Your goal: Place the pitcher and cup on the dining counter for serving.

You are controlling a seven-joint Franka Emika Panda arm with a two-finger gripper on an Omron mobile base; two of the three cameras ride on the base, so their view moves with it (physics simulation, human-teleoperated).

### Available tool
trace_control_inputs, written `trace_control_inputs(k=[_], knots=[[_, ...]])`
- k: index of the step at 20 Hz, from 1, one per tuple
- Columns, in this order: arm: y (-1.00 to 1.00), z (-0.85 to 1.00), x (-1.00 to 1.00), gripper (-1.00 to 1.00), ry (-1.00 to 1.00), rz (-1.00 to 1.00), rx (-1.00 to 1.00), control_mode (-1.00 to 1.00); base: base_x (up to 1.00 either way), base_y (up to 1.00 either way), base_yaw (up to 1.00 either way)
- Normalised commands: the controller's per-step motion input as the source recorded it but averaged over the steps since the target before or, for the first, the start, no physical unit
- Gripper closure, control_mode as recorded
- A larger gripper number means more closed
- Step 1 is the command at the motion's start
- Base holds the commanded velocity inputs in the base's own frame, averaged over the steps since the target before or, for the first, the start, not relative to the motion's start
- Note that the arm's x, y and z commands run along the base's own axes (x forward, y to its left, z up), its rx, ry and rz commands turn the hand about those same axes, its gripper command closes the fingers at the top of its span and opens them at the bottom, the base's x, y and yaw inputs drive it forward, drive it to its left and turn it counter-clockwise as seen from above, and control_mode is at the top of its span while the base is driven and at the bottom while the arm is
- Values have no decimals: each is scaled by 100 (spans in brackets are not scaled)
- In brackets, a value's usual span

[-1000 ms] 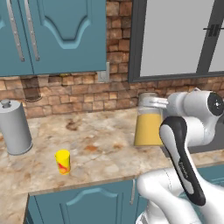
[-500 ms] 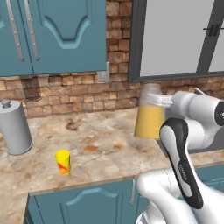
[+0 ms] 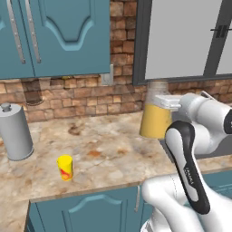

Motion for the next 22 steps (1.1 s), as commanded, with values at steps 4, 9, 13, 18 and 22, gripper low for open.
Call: trace_control_inputs(k=[4,9,13,18,22], knots=[[0,0,0,100,0,0,0,-100,0,0,0],[0,0,3,100,0,0,0,100,2,-19,2],[0,0,0,100,0,0,0,100,0,-95,20],[0,0,0,100,0,0,0,100,-27,-43,70],[0,0,0,100,0,0,0,100,-21,0,100]])
